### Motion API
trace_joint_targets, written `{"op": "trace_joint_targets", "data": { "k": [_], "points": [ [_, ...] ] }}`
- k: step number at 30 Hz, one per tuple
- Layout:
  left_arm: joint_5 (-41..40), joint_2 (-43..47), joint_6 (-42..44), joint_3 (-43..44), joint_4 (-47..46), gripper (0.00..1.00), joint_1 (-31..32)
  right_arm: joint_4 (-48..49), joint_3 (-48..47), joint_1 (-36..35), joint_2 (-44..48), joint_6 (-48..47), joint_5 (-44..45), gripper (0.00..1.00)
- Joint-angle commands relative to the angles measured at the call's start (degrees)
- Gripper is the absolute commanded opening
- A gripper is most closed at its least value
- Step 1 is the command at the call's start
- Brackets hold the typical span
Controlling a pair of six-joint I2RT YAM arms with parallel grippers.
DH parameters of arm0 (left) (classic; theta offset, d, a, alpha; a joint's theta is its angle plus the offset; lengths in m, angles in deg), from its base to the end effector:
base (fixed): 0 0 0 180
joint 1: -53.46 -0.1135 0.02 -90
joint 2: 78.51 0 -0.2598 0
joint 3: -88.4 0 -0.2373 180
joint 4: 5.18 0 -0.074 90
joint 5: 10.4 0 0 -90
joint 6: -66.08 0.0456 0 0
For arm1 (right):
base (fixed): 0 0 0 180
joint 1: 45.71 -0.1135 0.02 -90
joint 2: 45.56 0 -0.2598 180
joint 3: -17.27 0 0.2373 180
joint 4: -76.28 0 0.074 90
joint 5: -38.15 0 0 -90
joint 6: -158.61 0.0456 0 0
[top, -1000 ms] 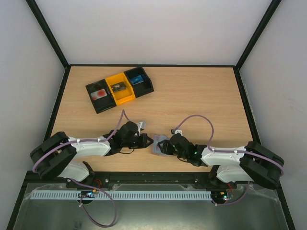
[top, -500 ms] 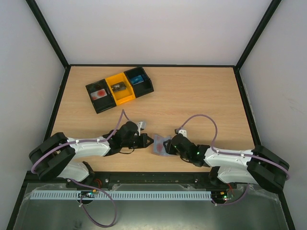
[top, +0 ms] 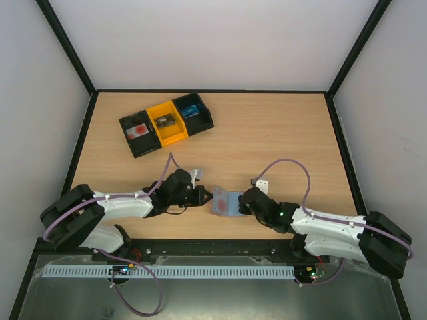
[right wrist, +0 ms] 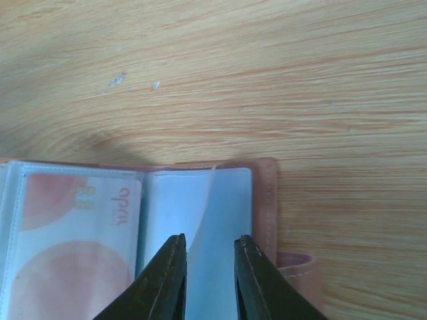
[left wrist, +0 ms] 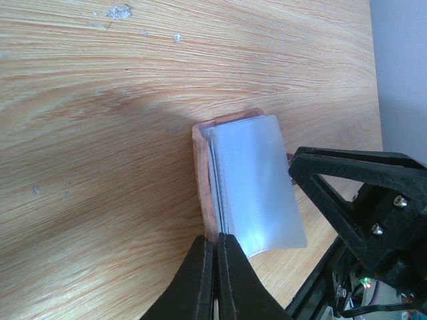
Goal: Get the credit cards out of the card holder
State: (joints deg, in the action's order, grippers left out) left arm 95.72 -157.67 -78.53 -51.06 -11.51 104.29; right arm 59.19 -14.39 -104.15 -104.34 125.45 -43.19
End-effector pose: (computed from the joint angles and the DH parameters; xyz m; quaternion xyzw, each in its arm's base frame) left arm 0.1520 -0.2066 0.1576 0.0390 0.8690 -0.4546 0.1917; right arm 0.1011 0.1514 0.1445 0.0165 0.9189 0.2905 0.2664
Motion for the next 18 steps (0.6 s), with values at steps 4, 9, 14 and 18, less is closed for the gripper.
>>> {"op": "trace_joint_targets", "data": {
  "k": [4, 9, 14, 18],
  "points": [
    [-2.52, 0.95, 0.49, -0.15, 2.03, 0.09, 0.30, -8.07, -3.83, -0.24, 5.52, -0.88, 4.55, 0.32],
    [-3.25, 1.56, 0.35, -0.14, 2.96, 0.16, 0.30, -2.07, -3.39, -0.19, 7.80, -4.70, -2.84, 0.38],
    [-4.29, 2.43, -0.08, -0.07, 3.94, 0.23, 0.28, 6.12, -1.57, -0.21, 5.05, -5.11, -7.83, 0.31],
    [-6.63, 4.16, -0.47, 0.06, 6.29, 0.43, 0.29, 11.29, -1.06, -0.23, -0.77, -5.51, -10.87, 0.26]
  ]
}}
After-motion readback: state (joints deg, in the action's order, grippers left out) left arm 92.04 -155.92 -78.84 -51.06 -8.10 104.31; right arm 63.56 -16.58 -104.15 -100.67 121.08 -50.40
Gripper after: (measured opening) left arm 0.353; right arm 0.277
